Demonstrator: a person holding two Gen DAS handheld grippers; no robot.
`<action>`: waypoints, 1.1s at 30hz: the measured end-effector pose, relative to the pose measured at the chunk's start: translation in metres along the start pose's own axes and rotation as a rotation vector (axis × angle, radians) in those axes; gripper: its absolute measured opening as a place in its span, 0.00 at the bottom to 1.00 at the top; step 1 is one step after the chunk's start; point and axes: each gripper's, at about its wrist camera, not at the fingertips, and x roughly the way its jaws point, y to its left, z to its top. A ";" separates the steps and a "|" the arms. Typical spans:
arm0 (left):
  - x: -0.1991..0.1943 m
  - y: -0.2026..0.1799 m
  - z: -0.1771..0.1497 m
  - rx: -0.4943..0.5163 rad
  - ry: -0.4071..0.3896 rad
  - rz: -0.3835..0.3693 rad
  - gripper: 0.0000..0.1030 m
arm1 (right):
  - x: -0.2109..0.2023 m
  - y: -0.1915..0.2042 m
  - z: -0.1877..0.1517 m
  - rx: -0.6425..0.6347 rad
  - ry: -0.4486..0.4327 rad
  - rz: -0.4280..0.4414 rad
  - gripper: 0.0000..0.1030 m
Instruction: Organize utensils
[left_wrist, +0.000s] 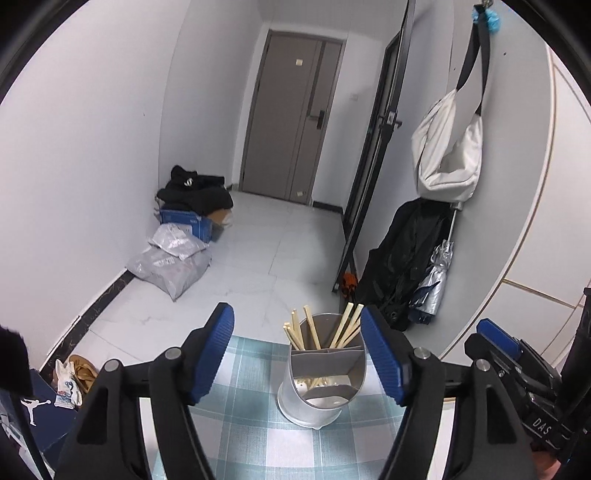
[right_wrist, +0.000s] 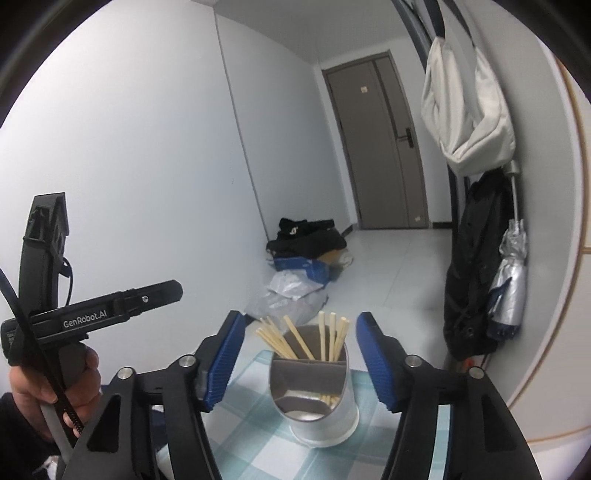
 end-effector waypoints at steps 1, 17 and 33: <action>-0.004 -0.001 -0.001 0.001 -0.010 0.003 0.71 | -0.003 0.002 -0.001 -0.002 -0.007 -0.004 0.64; -0.048 0.007 -0.025 0.011 -0.167 0.050 0.96 | -0.056 0.023 -0.024 -0.012 -0.099 -0.103 0.90; -0.043 0.014 -0.065 0.019 -0.186 0.100 0.96 | -0.065 0.034 -0.069 -0.067 -0.096 -0.181 0.97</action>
